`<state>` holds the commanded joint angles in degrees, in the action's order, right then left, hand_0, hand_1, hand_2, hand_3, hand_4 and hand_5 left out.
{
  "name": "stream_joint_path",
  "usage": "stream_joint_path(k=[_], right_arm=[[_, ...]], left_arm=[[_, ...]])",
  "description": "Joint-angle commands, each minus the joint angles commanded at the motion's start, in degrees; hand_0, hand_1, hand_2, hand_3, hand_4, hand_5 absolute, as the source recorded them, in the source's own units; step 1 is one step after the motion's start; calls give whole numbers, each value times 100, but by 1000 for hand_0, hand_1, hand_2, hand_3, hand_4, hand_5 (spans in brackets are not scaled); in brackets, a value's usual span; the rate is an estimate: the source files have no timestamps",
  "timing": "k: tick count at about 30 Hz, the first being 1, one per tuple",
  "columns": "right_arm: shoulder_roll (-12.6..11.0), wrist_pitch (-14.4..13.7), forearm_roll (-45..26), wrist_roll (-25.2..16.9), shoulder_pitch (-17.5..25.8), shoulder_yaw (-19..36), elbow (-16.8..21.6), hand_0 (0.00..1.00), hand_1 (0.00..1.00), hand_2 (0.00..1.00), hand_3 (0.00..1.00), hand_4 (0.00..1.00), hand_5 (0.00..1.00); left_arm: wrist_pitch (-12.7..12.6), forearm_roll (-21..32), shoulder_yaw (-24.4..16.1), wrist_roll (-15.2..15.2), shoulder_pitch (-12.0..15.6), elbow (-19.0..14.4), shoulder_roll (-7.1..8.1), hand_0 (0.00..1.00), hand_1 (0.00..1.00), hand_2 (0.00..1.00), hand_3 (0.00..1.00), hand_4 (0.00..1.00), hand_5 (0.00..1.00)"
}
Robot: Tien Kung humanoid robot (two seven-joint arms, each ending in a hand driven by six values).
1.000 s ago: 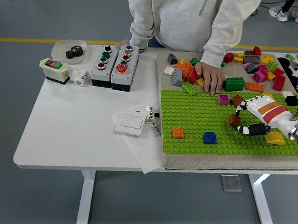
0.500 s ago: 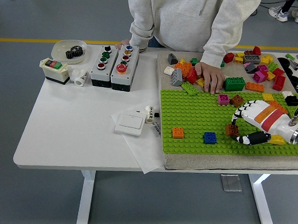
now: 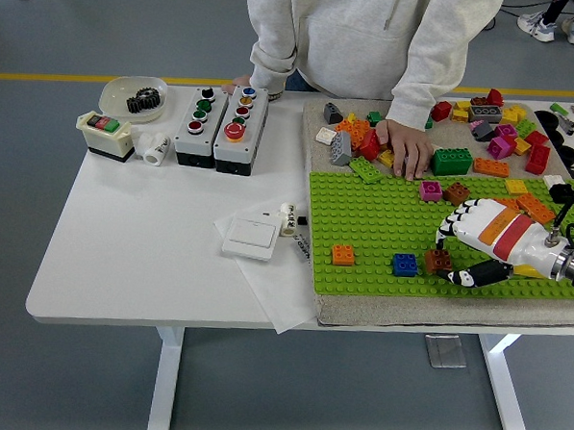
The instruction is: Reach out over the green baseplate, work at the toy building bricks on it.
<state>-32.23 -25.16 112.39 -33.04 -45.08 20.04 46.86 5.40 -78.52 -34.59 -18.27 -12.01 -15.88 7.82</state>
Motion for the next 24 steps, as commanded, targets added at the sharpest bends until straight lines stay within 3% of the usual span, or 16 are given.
stream_joint_path(k=[24], right_arm=[[181, 39, 69, 57, -61, -101, -106, 647, 590, 612, 534, 743, 612]], left_arm=[[-5, 31, 22, -8, -25, -1, 6, 739, 738, 743, 595, 659, 599]])
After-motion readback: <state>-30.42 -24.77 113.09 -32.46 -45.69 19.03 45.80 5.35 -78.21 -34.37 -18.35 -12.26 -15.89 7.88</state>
